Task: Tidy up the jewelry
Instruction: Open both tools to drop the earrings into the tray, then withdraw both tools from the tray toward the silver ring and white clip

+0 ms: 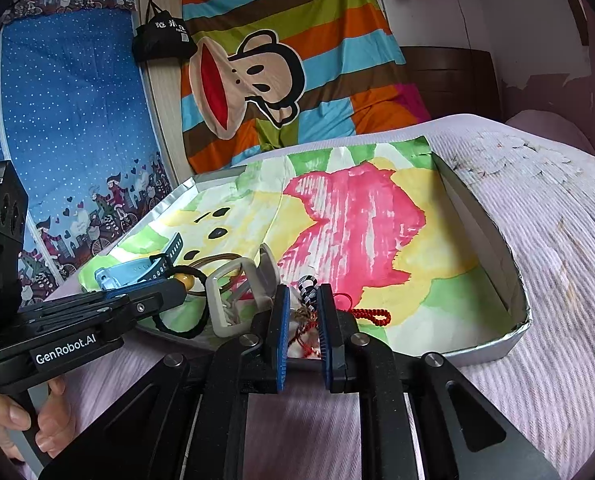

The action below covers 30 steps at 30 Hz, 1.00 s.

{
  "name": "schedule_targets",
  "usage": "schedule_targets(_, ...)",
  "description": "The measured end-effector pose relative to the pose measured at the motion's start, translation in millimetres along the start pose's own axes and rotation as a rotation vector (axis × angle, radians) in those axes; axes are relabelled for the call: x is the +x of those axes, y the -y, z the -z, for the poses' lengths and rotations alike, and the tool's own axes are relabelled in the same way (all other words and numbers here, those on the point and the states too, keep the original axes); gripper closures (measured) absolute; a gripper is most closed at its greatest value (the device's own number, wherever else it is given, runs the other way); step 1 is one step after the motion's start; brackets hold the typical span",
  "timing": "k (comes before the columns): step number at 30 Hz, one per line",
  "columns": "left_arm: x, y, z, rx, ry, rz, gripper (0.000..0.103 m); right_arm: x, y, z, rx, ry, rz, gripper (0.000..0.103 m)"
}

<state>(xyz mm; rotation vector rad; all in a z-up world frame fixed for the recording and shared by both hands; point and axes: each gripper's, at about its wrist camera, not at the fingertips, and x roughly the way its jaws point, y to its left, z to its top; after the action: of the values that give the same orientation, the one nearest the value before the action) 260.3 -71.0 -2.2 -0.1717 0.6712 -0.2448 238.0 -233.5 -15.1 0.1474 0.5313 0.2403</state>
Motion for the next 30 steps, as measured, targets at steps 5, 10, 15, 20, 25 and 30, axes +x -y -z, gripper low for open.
schedule_targets(5, -6.7, -4.7, 0.7, -0.024, 0.021, -0.001, 0.078, -7.7, 0.7, 1.6, 0.011, 0.027, 0.017, 0.062)
schedule_targets(10, -20.6, -10.0, 1.1, -0.053, 0.059, 0.002, 0.06, -24.2, 5.7, 1.7, 0.032, 0.088, 0.025, 0.054)
schedule_targets(15, -42.4, -10.7, 4.3, -0.054, 0.119, -0.017, 0.039, -46.1, 2.6, 3.6, 0.023, 0.167, 0.052, 0.042)
schedule_targets(20, -67.0, -14.1, 7.3, -0.051, 0.189, -0.057, 0.018, -72.9, 1.4, 4.3, 0.038, 0.255, 0.065, 0.018)
schedule_targets(25, -93.1, -22.0, 11.5, -0.075, 0.255, -0.097, 0.0, -95.2, 0.5, 6.7, 0.065, 0.307, 0.052, 0.001)
schedule_targets(30, -109.9, -32.0, 19.1, -0.095, 0.269, -0.12, 0.0, -108.6, -8.5, 9.8, 0.044, 0.312, 0.04, 0.001)
